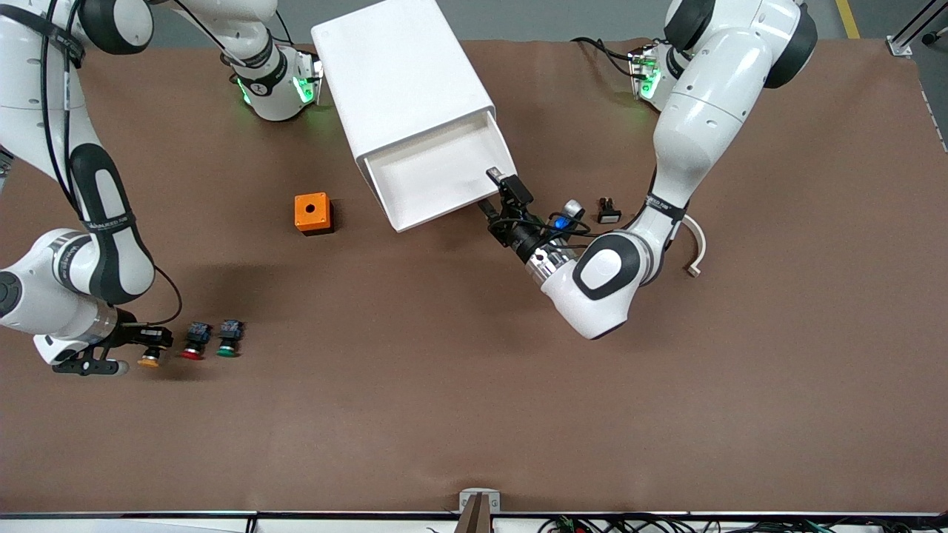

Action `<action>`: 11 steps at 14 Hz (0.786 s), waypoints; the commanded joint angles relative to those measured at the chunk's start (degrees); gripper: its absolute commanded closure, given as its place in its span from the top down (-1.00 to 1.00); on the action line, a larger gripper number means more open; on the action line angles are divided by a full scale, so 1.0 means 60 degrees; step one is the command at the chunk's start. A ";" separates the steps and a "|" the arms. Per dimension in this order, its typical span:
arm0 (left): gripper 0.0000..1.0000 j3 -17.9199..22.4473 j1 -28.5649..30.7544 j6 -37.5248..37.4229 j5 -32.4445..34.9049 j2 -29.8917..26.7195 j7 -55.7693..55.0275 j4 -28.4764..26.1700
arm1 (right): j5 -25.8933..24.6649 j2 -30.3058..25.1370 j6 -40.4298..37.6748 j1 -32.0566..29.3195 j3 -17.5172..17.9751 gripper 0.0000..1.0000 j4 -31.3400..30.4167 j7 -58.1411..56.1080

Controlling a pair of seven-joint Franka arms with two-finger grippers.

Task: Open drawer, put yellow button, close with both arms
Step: 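Grasp the yellow button with the right gripper and lift it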

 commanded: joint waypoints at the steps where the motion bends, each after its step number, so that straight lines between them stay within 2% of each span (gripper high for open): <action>1: 1.00 -0.0039 0.0259 -0.0403 0.0115 -0.0227 0.0824 0.0358 | 0.0196 -0.0850 -0.0896 0.0335 -0.0010 -1.00 -0.0015 0.0566; 3: 1.00 0.0252 0.0347 -0.0492 0.0232 -0.0330 0.1819 0.0709 | 0.0196 -0.1275 -0.1759 0.0686 0.0005 -1.00 0.0000 0.1473; 6: 1.00 0.0342 0.0479 -0.0478 0.0948 -0.0461 0.3284 0.1223 | 0.0429 -0.2036 -0.3005 0.1403 0.0049 -1.00 0.0044 0.3302; 9: 1.00 0.0356 0.0392 -0.0376 0.2294 -0.1002 0.5377 0.1223 | 0.0650 -0.2769 -0.3914 0.2501 0.0049 -1.00 0.0044 0.5701; 11: 1.00 0.0342 0.0362 0.0237 0.3479 -0.1615 0.6681 0.1194 | 0.0665 -0.3296 -0.4340 0.3437 0.0049 -1.00 0.0044 0.7620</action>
